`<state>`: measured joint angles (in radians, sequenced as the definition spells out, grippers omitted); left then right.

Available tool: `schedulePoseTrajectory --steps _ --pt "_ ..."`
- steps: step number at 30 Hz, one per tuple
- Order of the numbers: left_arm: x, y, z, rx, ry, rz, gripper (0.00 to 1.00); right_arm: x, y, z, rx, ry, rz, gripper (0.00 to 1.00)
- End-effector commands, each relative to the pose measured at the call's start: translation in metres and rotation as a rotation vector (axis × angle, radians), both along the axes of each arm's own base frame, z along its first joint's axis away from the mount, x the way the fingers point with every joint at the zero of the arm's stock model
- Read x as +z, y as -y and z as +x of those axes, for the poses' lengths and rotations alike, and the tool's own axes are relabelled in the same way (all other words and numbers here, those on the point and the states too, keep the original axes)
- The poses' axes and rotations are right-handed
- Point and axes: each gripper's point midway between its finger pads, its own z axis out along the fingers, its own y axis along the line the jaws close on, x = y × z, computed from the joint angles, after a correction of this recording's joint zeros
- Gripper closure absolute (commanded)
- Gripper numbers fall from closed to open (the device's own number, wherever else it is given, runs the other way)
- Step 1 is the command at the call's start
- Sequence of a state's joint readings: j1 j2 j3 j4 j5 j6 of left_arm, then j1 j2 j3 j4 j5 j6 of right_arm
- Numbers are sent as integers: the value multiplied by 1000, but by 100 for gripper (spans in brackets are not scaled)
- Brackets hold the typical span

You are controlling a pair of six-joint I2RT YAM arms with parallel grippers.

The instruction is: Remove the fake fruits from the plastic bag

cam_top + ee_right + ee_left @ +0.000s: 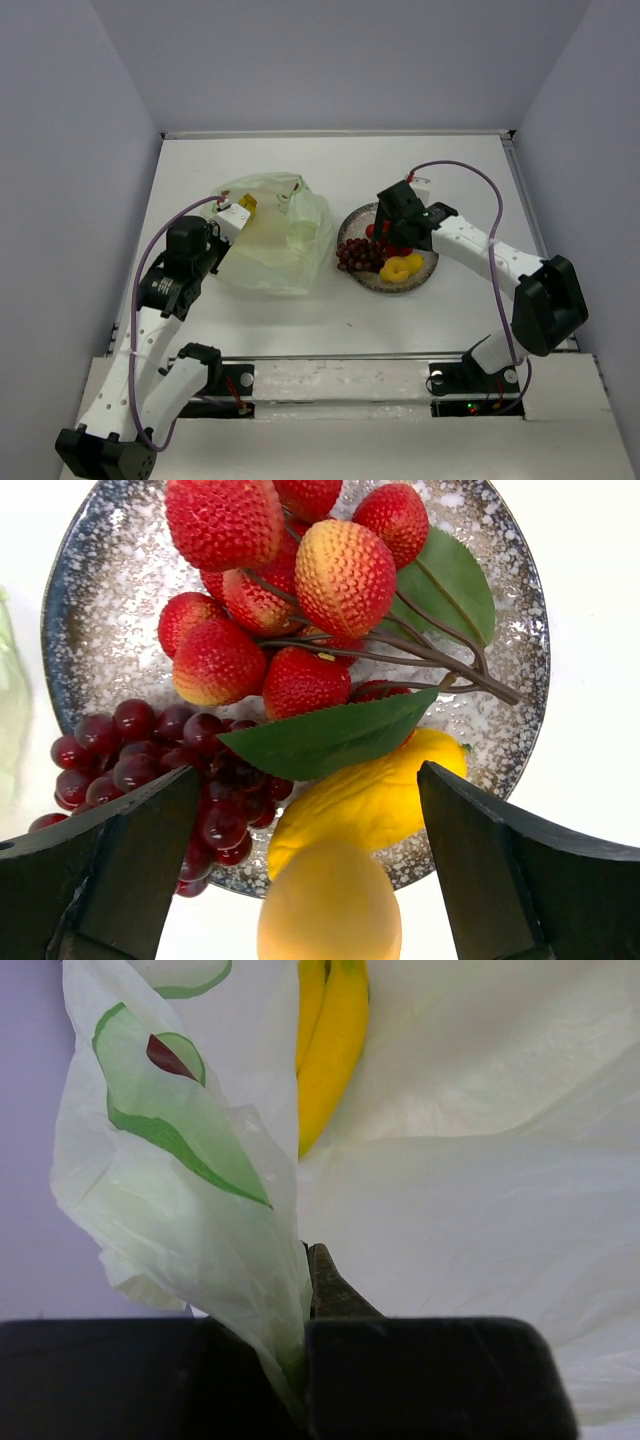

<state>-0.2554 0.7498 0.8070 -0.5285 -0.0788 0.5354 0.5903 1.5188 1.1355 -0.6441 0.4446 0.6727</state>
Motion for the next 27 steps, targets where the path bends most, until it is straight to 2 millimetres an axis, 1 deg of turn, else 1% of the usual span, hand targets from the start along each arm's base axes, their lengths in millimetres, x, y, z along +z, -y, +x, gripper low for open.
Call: schedulePoseTrajectory --steps 1,5,9,12,20,22,27 --pt "17 3 4 -15 50 -13 100 23 -6 9 16 52 26 5" --pt "12 6 3 -25 37 -22 100 36 -8 15 39 78 18 5" --pt "11 6 4 -26 38 -26 100 40 -9 18 61 84 6 5" --pt "11 6 3 -26 37 -23 100 42 -7 18 64 91 -5 5" --pt "10 5 3 -29 37 -19 100 63 -15 20 126 124 20 4" --pt "10 6 4 -27 38 -22 100 64 -14 20 129 126 19 4" --pt "13 8 6 -31 54 -31 100 56 -17 16 130 99 33 4"
